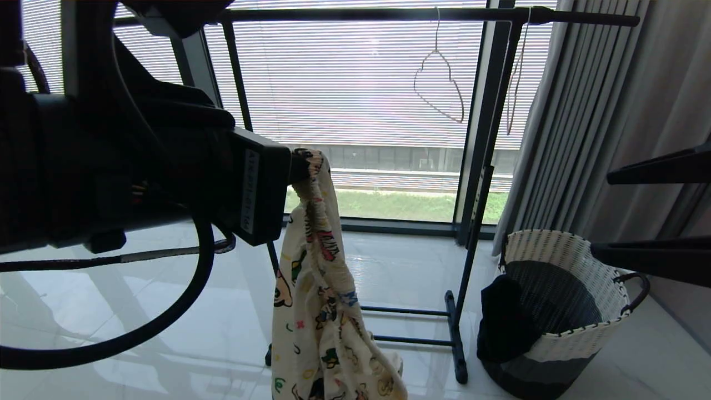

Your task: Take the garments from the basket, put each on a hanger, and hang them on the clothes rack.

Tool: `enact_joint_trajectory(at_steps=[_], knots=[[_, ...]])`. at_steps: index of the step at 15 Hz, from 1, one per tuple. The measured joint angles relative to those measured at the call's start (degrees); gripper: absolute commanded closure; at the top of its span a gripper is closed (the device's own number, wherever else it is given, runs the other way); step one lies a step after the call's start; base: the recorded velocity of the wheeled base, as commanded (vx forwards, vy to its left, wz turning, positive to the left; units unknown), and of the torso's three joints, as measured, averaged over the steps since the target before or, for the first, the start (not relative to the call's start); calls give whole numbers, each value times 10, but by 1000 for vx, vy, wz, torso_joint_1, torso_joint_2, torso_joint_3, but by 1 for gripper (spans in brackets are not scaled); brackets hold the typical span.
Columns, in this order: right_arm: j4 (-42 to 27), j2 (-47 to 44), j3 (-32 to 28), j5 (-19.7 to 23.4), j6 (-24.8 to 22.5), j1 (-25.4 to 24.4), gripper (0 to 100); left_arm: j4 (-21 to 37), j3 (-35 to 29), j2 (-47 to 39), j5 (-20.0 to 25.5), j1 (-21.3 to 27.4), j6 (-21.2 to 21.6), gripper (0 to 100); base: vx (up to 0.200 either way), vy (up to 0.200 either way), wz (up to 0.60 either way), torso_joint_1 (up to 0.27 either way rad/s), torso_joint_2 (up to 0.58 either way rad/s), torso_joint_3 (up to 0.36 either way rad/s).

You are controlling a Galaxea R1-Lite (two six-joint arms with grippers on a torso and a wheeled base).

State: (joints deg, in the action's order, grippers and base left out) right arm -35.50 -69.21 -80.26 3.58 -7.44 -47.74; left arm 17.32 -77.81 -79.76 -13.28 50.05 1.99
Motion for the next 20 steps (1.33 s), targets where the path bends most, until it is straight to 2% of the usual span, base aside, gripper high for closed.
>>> enact_joint_trajectory(at_steps=[2,4,5,7,9,11,13,15,20], knots=[[-5,18,25,-28,0,33,0,7,12,4,-2,-26,34,100,0,0,0,0,0,0],[-17,34,61,-116,-1,92,0,24,41,27,0,-87,90,100,0,0,0,0,0,0],[-20,43,86,-143,-1,125,0,29,65,45,2,-135,111,100,0,0,0,0,0,0],[-18,65,138,-165,-1,186,0,36,126,91,16,-242,136,100,0,0,0,0,0,0],[-2,89,185,-170,-3,234,0,39,191,140,32,-343,145,100,0,0,0,0,0,0],[15,109,218,-170,-5,259,0,39,249,183,54,-410,148,100,0,0,0,0,0,0],[32,122,240,-170,-10,275,0,34,286,212,58,-436,147,100,0,0,0,0,0,0],[38,127,246,-170,-11,295,0,5,306,225,57,-457,148,100,0,0,0,0,0,0],[39,126,248,-164,-11,329,0,-5,323,235,57,-466,151,100,0,0,0,110,-338,-220]])
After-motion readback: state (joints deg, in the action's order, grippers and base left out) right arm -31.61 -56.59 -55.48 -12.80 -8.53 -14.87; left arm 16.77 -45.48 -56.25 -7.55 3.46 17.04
